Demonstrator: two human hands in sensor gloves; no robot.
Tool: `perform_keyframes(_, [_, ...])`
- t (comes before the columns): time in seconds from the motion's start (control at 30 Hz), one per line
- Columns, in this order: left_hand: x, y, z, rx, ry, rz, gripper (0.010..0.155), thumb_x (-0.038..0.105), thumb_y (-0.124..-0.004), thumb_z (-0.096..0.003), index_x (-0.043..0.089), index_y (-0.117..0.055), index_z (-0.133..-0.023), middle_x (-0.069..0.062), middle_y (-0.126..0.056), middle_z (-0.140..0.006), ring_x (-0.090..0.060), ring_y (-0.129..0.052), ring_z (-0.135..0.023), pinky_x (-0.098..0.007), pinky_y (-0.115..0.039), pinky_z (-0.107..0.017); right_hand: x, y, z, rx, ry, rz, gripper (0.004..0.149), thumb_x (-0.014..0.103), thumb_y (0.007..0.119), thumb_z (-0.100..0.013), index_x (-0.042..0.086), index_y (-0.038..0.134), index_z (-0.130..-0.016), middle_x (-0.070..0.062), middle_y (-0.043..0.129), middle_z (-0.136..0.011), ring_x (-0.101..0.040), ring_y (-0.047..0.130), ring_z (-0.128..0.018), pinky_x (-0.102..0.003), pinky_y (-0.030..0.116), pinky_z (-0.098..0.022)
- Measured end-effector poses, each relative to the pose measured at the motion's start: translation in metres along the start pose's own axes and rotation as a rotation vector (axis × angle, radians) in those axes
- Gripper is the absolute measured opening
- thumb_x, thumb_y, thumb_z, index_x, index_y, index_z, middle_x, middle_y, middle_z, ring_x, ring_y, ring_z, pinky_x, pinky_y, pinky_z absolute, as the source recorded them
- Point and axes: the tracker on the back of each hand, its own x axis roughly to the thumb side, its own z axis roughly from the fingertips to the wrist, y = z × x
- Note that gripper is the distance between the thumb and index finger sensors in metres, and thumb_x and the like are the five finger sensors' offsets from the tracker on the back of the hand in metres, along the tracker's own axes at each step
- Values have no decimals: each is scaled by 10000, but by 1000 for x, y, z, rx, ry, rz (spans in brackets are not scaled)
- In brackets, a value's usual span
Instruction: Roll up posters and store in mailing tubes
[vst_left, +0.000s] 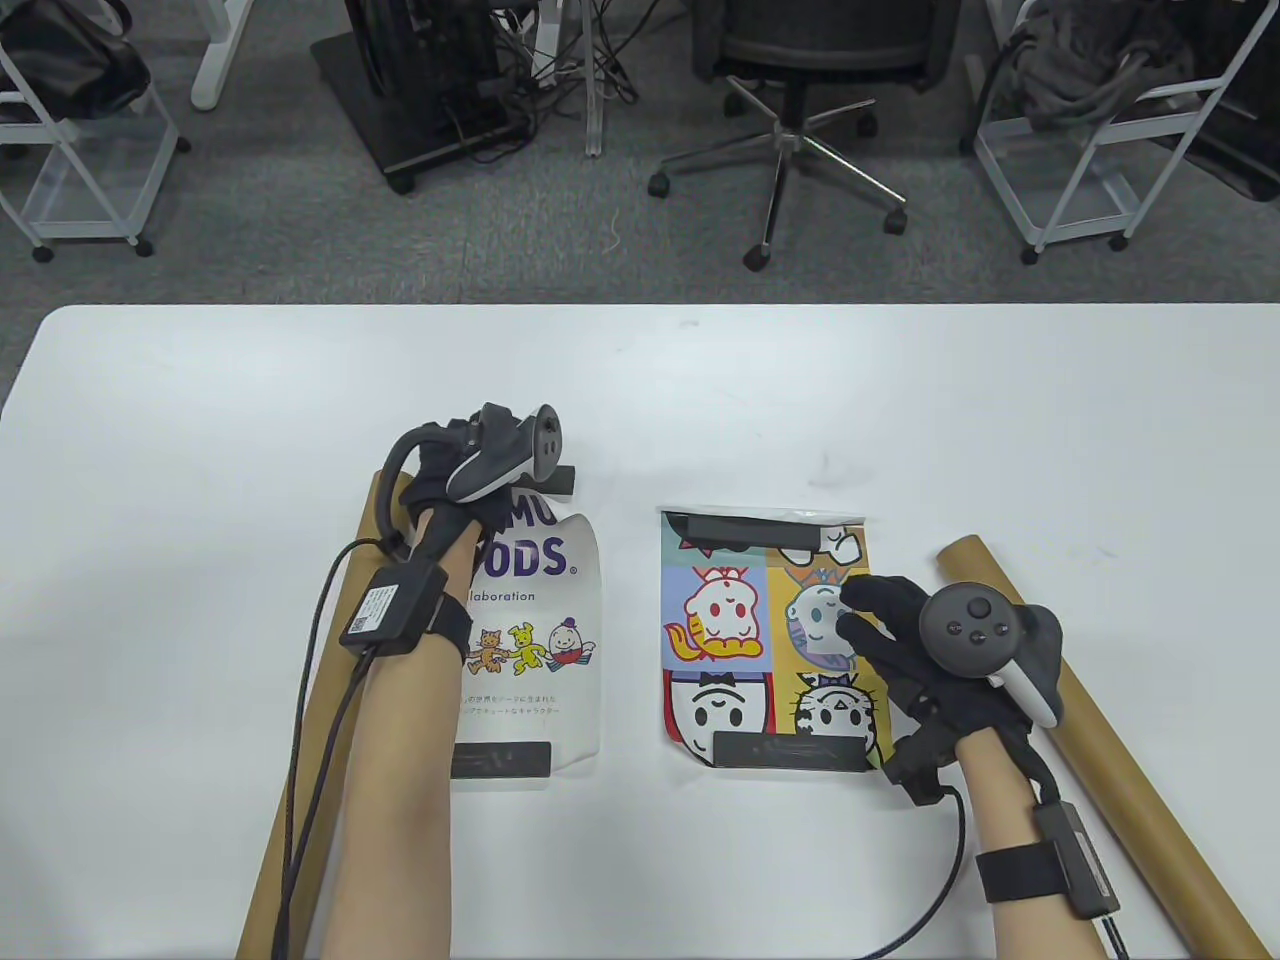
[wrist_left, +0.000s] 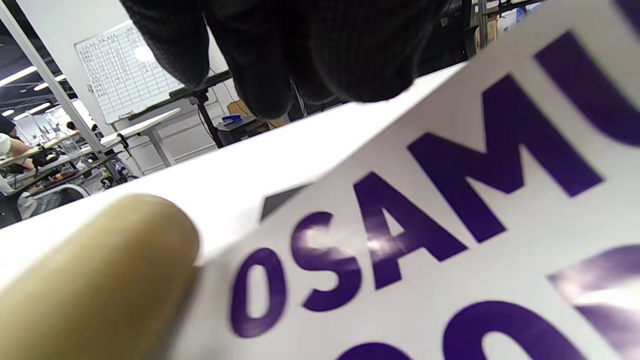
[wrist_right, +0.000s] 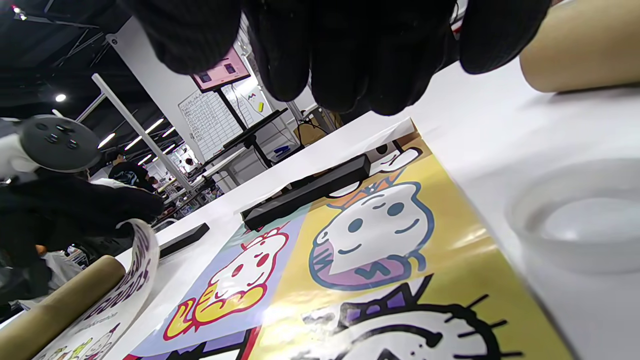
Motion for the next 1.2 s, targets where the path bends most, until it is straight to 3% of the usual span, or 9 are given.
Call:
perform_keyframes(0.23, [-11,27,70,72,-78,45,633,377,-717,-558,312,-511,-1153,10,-632,-1214,-275,-752,-1108,-521,-615,-856,7,2,2,7,-36,14,576,402,680,-544,76,636,-1017,-243,701,-1054,-536,732,-912,-758,557,-654])
perform_keyframes(0.37, [-6,32,108,5,-149,48,611,435,-702,-558,319,-567,-1142,1,-670,-1204,-287,-774,-1096,-535,-617,-854,12,5,4,13,-51,12,577,403,680,-543,76,637,-1017,-242,704,-1052,-535,735,-910,-757,558,-653])
perform_keyframes(0.5, [6,22,150,-17,-264,71,641,476,-694,-551,311,-563,-1156,-13,-666,-1215,-302,-766,-1102,-546,-613,-854,16,6,5,21,-65,11,577,404,680,-543,77,638,-1016,-242,703,-1053,-534,736,-910,-757,559,-653])
perform_keyframes(0.6, [12,3,176,-90,-343,35,668,510,-689,-540,314,-553,-1164,-11,-656,-1225,-305,-761,-1108,-547,-612,-856,17,7,7,22,-72,11,576,404,681,-542,78,640,-1015,-243,706,-1051,-533,737,-910,-757,560,-652])
perform_keyframes(0.8, [15,-29,204,-245,-436,30,747,554,-756,-492,321,-539,-1169,-18,-637,-1233,-315,-732,-1123,-553,-598,-863,17,7,7,27,-74,13,576,406,682,-542,79,641,-1014,-240,707,-1051,-533,737,-909,-757,561,-652])
perform_keyframes(0.9, [18,-43,209,-324,-446,-96,859,562,-837,-438,359,-466,-1186,-16,-582,-1257,-322,-688,-1146,-564,-581,-873,17,8,7,25,-70,15,580,407,682,-541,76,637,-1016,-243,702,-1054,-538,727,-916,-759,553,-654])
perform_keyframes(1.07, [26,-68,208,-355,-470,-181,906,556,-894,-385,347,-488,-1167,1,-618,-1222,-294,-739,-1111,-546,-604,-869,17,8,7,31,-67,17,581,409,683,-540,79,636,-1016,-244,700,-1054,-538,728,-915,-759,555,-652])
perform_keyframes(1.2, [33,-78,208,-256,-472,-189,840,525,-903,-387,344,-528,-1118,27,-709,-1125,-251,-844,-997,-532,-660,-841,17,8,7,31,-69,14,581,409,684,-540,80,637,-1016,-244,701,-1054,-538,728,-915,-758,554,-653])
